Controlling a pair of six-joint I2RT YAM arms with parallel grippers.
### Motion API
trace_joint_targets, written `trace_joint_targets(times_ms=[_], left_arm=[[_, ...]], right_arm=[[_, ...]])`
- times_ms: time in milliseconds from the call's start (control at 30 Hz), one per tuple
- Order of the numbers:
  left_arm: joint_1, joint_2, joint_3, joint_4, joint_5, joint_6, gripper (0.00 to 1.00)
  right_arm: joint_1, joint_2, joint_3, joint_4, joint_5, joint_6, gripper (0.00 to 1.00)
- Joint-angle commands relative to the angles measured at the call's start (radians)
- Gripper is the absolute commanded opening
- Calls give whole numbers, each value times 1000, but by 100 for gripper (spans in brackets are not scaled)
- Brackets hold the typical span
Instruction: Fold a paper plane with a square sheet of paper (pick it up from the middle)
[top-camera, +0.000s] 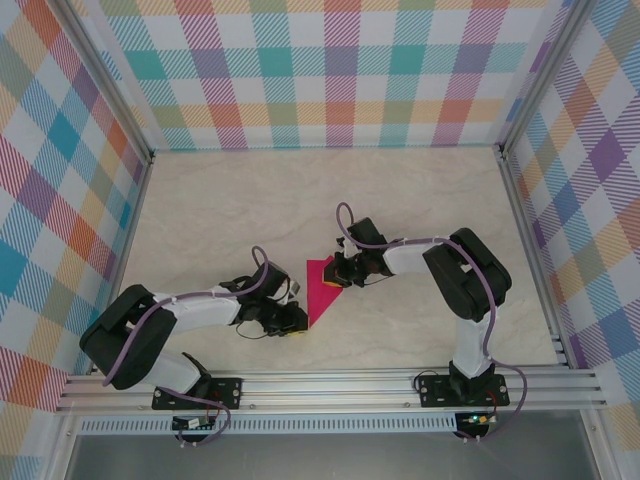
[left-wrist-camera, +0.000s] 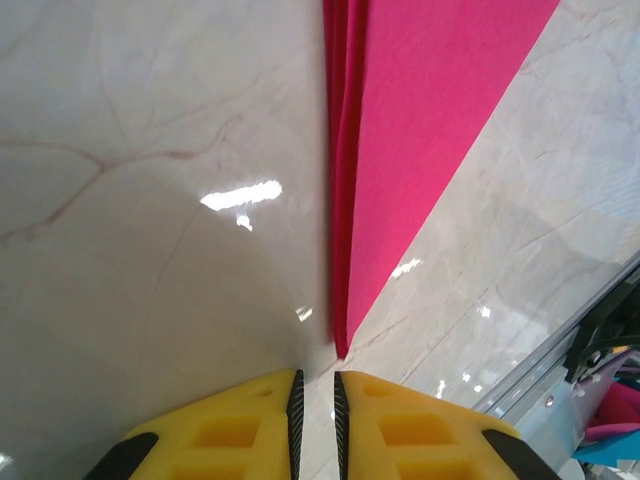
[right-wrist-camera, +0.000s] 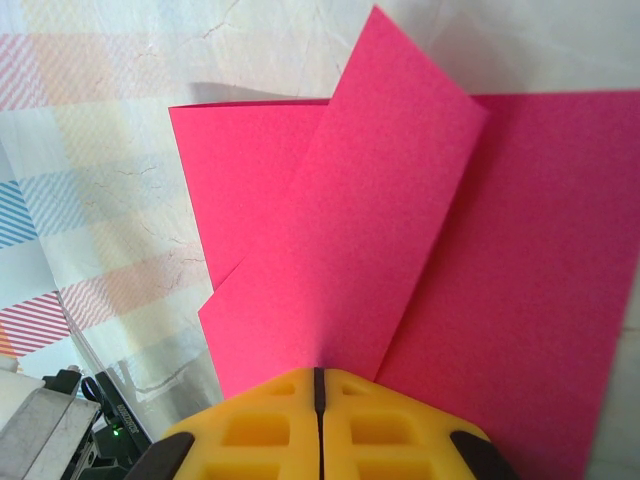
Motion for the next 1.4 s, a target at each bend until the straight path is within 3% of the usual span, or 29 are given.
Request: trace_joint_targets(times_ms=[0, 200, 433, 667, 1133, 1233, 1367], left_arm=[[-11, -43, 23, -107, 9, 19, 19], [-9, -77, 69, 2, -49, -41, 19], [-10, 69, 94, 136, -19, -88, 17], [-11, 118, 25, 118, 12, -105, 17], [-16, 5, -45, -2, 43, -47, 19], [-16, -32, -10, -22, 9, -43, 19], [-13, -111, 66, -98, -125, -30, 19]], right_arm=[[5, 60, -20, -74, 82, 0, 6], [5, 64, -18, -73, 83, 2, 6], [5, 69, -17, -74, 80, 4, 6], [5, 71, -9, -90, 84, -4, 6], [5, 62, -7, -93, 85, -1, 6], [4, 49, 7, -98, 72, -4, 6], [5, -10, 36, -139, 77, -25, 9]])
